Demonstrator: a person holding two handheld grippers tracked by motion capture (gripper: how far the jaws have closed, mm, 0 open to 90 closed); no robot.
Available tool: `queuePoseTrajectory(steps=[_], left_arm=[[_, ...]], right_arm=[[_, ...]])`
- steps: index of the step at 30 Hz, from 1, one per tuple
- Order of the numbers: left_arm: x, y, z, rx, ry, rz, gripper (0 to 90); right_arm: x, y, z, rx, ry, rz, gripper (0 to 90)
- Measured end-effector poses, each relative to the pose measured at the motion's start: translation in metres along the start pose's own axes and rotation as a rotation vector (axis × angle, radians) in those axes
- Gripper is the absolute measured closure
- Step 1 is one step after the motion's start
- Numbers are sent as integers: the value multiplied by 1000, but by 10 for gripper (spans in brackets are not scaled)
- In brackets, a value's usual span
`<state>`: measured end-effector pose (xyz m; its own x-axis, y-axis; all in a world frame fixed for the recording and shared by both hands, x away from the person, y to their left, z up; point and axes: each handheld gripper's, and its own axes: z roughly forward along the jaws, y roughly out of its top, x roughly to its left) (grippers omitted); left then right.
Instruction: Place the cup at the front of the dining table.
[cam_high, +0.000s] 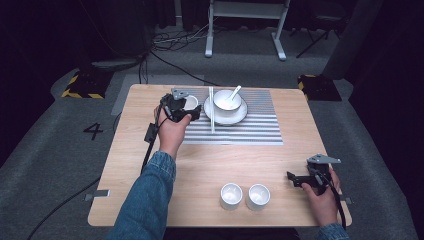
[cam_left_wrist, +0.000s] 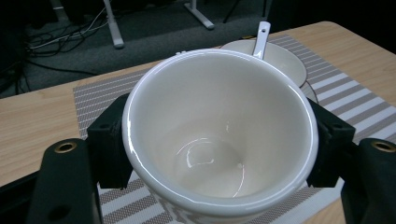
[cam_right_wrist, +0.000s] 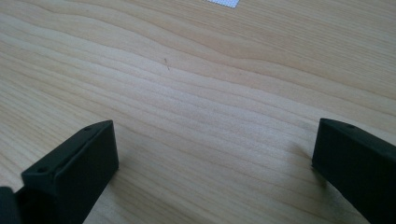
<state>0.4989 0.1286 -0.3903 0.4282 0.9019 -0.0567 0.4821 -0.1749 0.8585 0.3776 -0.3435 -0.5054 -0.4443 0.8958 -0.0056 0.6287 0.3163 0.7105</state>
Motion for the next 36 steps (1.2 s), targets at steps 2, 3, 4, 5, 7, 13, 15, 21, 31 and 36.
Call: queuePoseTrajectory(steps=[2, 3, 4, 5, 7, 13, 15, 21, 31, 36], left_arm=[[4, -2, 10, 5, 4, -5, 266], [6, -3, 14, 5, 3, -14, 266], [6, -3, 14, 5, 3, -14, 266], [7, -4, 18, 7, 2, -18, 266], [9, -6, 25, 7, -3, -23, 266], [13, -14, 50, 33, 0, -32, 266], [12, -17, 56, 52, 12, -31, 266], [15, -23, 68, 54, 18, -34, 266], [22, -33, 83, 75, 34, -23, 266], [21, -37, 89, 95, 35, -5, 266]], right_arm=[[0, 0, 0, 0, 0, 0, 4], [0, 0, 0, 0, 0, 0, 4], [0, 0, 0, 0, 0, 0, 4], [0, 0, 0, 0, 0, 0, 4], [0, 0, 0, 0, 0, 0, 4], [0, 0, 0, 0, 0, 0, 4], [0, 0, 0, 0, 0, 0, 4], [0, 0, 0, 0, 0, 0, 4], [0, 0, 0, 1, -4, 4, 4], [0, 0, 0, 1, -4, 4, 4]])
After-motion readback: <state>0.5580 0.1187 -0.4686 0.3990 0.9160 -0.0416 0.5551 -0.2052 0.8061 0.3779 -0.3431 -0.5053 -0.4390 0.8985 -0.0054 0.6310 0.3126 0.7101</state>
